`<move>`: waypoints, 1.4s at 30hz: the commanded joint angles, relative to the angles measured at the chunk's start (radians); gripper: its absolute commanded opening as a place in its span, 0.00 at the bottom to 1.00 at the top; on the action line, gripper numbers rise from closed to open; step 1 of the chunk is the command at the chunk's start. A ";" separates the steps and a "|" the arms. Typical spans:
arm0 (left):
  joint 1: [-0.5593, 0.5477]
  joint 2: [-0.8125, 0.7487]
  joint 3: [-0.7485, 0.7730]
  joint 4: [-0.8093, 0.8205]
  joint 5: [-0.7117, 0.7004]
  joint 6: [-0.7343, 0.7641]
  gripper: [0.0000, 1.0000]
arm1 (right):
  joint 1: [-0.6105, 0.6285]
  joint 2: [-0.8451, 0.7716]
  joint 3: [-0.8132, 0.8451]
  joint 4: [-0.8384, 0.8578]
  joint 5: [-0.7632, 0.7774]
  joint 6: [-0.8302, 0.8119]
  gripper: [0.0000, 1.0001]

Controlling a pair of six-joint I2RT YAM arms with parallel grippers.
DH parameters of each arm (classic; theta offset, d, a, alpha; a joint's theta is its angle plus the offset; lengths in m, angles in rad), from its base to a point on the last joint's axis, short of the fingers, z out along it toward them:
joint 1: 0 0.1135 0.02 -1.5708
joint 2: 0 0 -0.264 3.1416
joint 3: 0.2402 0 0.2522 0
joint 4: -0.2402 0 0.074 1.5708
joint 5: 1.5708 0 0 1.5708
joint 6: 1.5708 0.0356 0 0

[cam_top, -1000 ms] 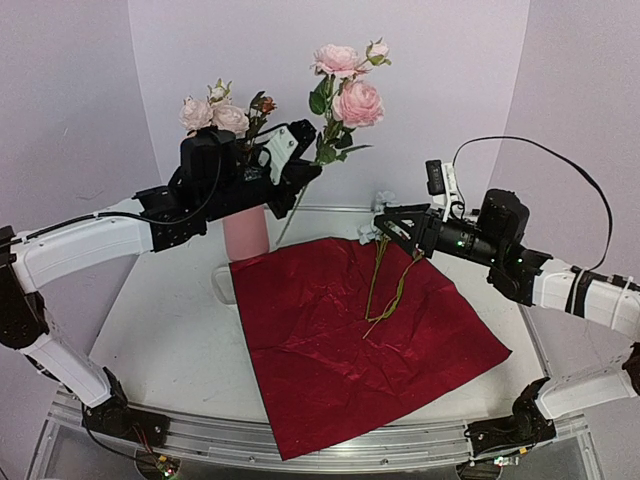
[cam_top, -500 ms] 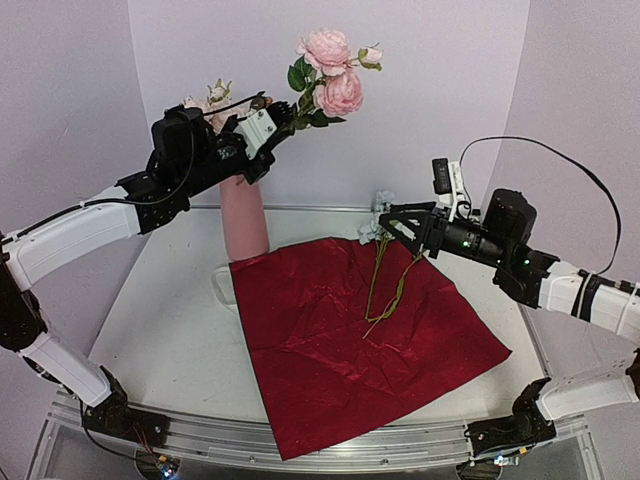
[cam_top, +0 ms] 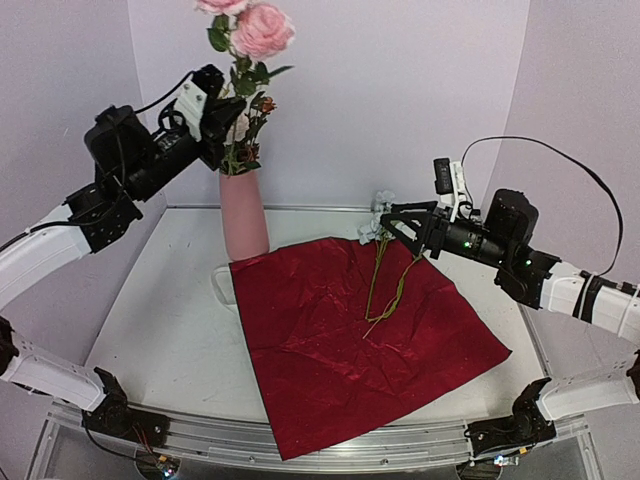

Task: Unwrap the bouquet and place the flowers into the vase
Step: Insert the fake flower into the vase.

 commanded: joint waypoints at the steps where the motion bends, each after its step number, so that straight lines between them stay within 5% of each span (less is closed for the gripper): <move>1: 0.034 -0.085 -0.080 0.063 -0.178 -0.167 0.00 | 0.003 0.018 0.025 0.038 -0.012 -0.010 0.79; 7: 0.126 -0.191 -0.223 0.207 -0.154 -0.314 0.00 | 0.003 0.045 0.047 0.045 -0.038 0.001 0.78; 17: 0.519 -0.167 -0.311 0.458 0.206 -0.770 0.00 | 0.003 0.019 0.033 0.045 -0.037 0.009 0.79; 22: 0.597 -0.124 -0.314 0.584 0.287 -0.904 0.00 | 0.003 0.003 0.023 0.040 -0.029 0.007 0.79; 42: 0.603 0.052 -0.175 0.629 0.354 -0.839 0.00 | 0.003 -0.015 0.016 0.014 -0.009 -0.007 0.79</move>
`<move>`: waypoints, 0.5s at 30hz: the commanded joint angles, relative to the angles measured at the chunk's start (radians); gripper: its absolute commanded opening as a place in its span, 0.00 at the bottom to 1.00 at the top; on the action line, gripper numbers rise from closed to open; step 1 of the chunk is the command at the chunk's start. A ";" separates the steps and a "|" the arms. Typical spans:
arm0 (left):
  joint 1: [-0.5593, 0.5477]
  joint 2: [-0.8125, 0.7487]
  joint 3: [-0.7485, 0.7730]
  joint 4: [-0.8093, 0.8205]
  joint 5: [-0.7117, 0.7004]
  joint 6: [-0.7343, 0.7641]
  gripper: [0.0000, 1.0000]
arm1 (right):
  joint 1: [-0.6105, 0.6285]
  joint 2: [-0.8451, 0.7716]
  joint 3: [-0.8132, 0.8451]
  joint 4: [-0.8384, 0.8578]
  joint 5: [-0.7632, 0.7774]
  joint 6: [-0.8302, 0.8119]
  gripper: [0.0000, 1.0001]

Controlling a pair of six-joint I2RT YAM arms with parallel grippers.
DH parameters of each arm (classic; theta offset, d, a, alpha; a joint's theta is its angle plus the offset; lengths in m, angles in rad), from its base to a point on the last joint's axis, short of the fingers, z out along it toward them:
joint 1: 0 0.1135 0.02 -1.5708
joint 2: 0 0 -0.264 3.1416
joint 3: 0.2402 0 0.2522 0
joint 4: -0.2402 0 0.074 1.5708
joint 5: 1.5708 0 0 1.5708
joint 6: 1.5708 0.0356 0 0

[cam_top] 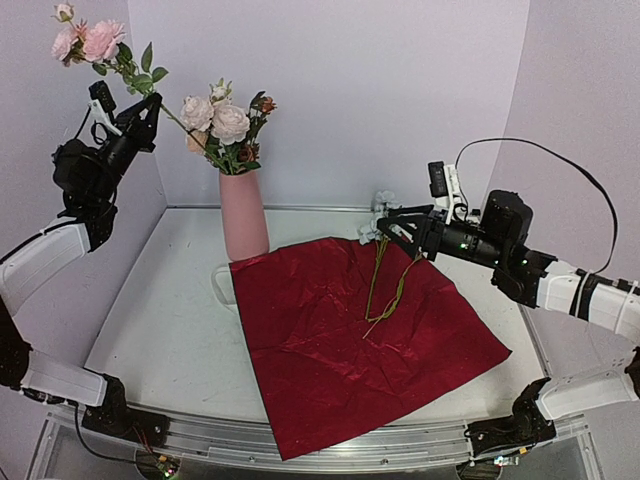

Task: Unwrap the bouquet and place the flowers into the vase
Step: Insert the fake flower into the vase.

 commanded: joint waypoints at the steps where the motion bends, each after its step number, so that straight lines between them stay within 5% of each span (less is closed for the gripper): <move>1: 0.006 0.046 0.076 0.058 0.022 0.034 0.00 | 0.003 -0.042 0.011 0.025 0.001 -0.012 0.79; 15: 0.004 0.197 0.116 0.143 0.087 0.005 0.00 | 0.003 -0.032 0.037 -0.007 0.006 -0.034 0.79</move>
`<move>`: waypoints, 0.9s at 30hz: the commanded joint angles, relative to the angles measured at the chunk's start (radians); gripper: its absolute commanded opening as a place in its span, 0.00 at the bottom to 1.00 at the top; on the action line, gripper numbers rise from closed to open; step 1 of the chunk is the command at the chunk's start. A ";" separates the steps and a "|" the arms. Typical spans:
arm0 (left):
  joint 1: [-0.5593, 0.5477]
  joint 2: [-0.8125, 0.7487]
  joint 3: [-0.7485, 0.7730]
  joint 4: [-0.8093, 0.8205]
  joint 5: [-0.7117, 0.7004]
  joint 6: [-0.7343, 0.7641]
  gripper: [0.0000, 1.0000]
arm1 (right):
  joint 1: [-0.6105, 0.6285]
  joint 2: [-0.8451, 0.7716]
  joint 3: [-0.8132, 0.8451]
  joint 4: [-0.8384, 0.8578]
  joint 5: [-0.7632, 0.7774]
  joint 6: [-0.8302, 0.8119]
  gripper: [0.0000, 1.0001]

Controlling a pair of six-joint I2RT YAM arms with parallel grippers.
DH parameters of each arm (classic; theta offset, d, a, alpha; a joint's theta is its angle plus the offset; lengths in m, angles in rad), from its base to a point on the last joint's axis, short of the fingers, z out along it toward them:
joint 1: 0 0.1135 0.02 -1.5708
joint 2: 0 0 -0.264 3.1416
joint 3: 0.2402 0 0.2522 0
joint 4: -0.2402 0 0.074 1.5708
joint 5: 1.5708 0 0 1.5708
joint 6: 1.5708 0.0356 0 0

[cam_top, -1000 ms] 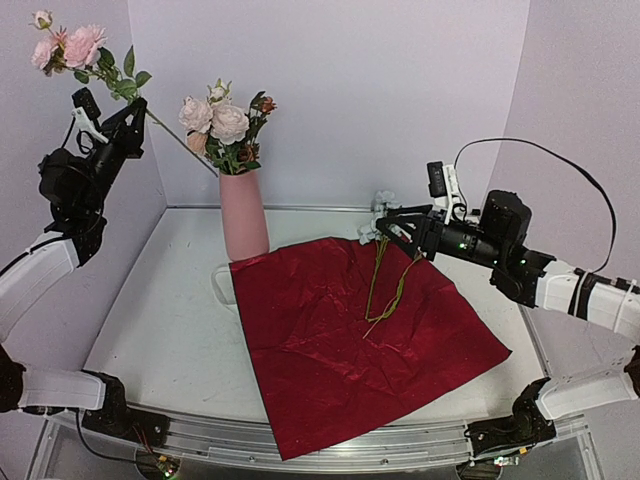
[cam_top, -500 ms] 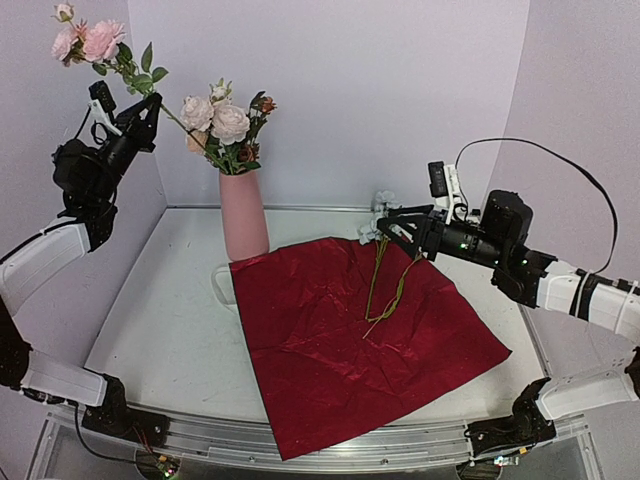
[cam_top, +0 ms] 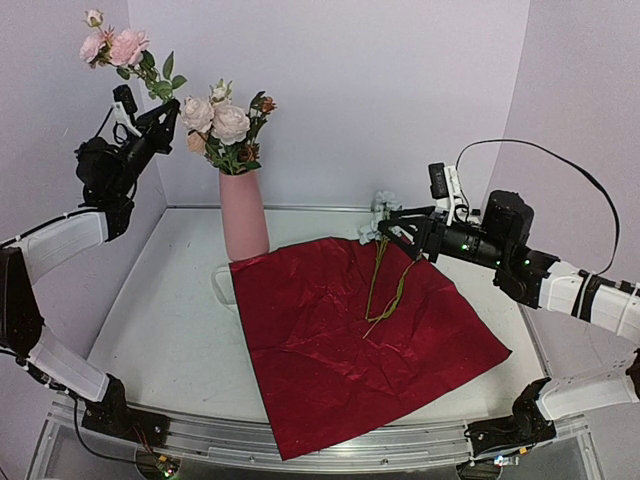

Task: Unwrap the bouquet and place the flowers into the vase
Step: Insert the fake flower into the vase.

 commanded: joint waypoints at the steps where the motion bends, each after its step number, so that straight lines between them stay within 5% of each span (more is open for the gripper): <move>1: 0.004 0.036 0.058 0.070 0.046 0.002 0.00 | 0.003 -0.015 0.038 0.028 -0.002 -0.018 0.79; 27: -0.069 0.216 -0.004 0.042 0.072 0.056 0.00 | 0.003 -0.015 0.045 0.010 -0.001 -0.021 0.79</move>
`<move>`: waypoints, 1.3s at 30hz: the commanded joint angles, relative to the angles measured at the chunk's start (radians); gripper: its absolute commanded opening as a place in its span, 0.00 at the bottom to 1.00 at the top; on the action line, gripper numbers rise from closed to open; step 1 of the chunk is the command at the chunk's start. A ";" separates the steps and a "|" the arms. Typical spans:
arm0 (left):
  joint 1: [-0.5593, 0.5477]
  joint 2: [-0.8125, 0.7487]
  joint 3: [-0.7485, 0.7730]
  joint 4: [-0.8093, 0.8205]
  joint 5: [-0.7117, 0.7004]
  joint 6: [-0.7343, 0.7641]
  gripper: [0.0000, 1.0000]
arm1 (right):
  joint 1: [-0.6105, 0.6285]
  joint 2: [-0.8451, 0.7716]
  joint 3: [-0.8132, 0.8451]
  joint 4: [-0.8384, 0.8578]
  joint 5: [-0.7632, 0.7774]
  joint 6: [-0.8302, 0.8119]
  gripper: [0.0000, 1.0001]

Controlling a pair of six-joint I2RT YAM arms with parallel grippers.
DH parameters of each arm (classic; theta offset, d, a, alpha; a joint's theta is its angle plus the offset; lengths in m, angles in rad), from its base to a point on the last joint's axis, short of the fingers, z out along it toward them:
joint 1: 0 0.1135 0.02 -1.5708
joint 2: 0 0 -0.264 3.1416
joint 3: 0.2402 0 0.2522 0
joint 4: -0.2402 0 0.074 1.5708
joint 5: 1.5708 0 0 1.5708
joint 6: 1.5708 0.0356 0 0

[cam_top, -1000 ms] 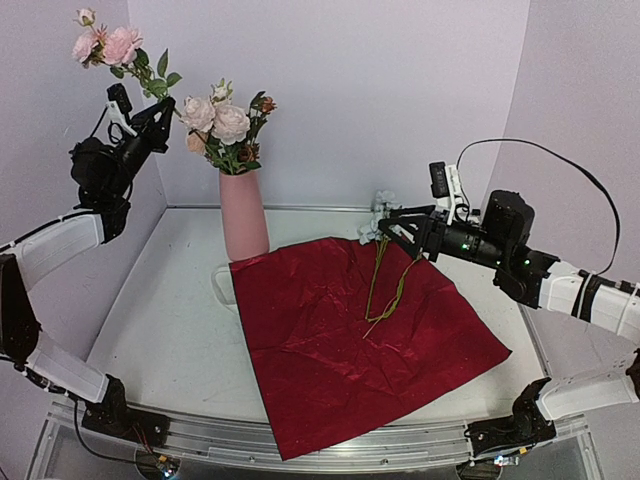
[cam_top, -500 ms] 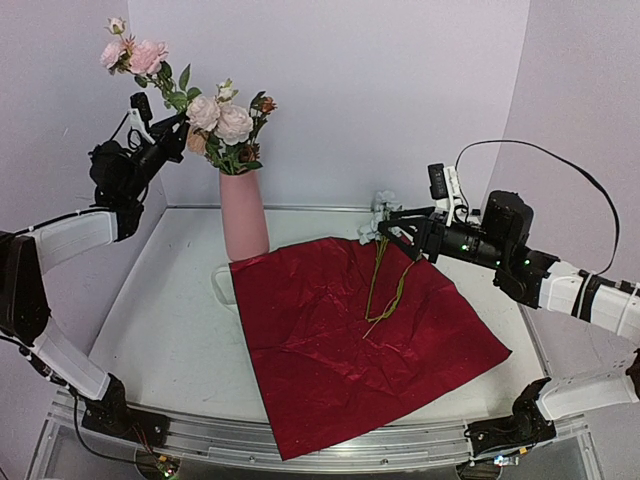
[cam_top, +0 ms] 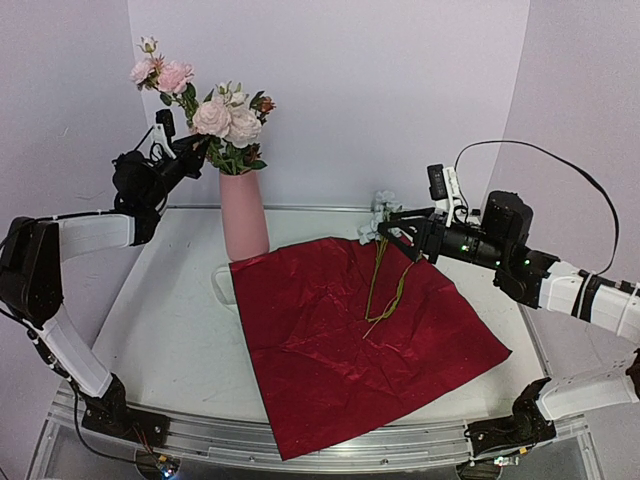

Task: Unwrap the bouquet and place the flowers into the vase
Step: Insert the fake flower into the vase.

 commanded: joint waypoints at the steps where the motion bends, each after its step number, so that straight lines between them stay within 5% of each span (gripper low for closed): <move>1: -0.011 0.018 0.005 0.000 0.030 0.019 0.00 | 0.003 -0.014 0.046 0.029 -0.001 -0.012 0.79; 12: -0.066 0.026 -0.001 -0.197 -0.041 0.186 0.00 | 0.003 -0.010 0.039 0.028 -0.001 -0.008 0.79; 28: -0.079 0.072 -0.023 -0.260 -0.080 0.197 0.00 | 0.003 -0.017 0.027 0.026 0.004 0.001 0.79; 34: -0.084 0.031 -0.025 -0.266 -0.083 0.194 0.25 | 0.003 -0.021 0.022 0.025 0.008 0.005 0.79; 39: -0.083 -0.025 -0.021 -0.275 -0.090 0.192 0.33 | 0.003 -0.024 0.022 0.025 0.010 0.006 0.79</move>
